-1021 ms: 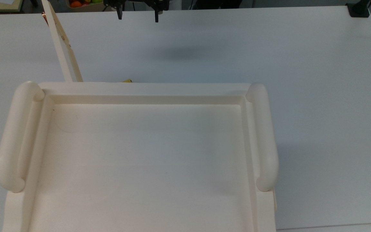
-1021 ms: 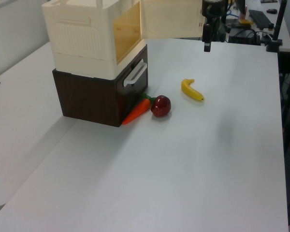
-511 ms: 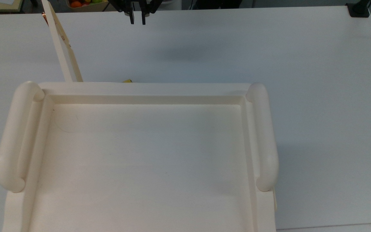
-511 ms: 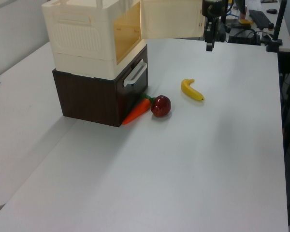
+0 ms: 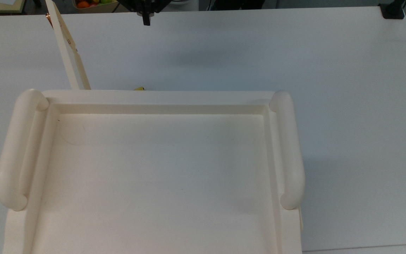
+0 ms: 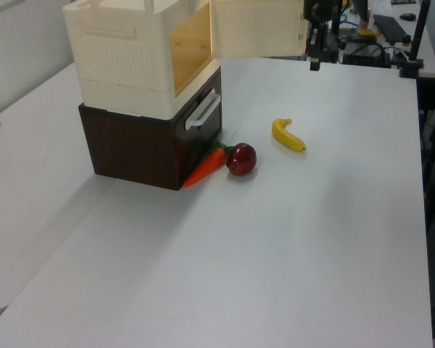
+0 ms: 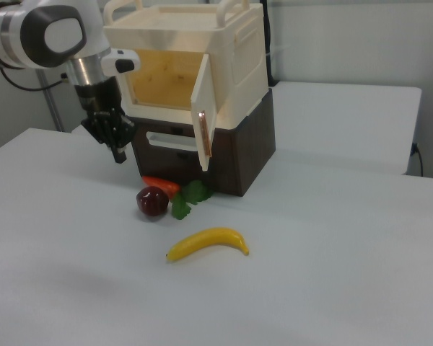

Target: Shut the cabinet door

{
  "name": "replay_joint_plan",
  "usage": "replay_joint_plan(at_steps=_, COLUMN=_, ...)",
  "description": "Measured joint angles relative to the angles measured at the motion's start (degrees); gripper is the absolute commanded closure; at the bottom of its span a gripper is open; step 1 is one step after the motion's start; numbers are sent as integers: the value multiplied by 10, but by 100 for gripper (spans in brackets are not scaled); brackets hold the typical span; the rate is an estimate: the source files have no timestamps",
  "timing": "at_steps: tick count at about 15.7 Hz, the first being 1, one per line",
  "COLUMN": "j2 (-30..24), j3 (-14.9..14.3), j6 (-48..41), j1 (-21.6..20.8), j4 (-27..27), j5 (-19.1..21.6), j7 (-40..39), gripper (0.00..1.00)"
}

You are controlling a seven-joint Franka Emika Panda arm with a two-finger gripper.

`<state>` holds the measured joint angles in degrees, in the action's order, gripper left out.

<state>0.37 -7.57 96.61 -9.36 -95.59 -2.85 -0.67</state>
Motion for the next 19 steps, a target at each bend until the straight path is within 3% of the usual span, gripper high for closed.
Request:
replay_joint_plan(at_steps=7, j2=5, j3=-2, j6=0, j1=49, j4=100, j5=26, j7=0, gripper=100)
replay_joint_plan(at_steps=11, j2=6, j3=-31, j6=35, j1=64, j4=164, j5=47, j7=0, gripper=100)
replay_joint_plan(at_steps=14, j2=15, j3=-49, j6=113, j1=79, j4=170, j5=65, j7=0, gripper=100)
replay_joint_plan(at_steps=19, j2=60, j3=-53, j6=193, j1=127, j4=170, j5=91, j7=0, gripper=100)
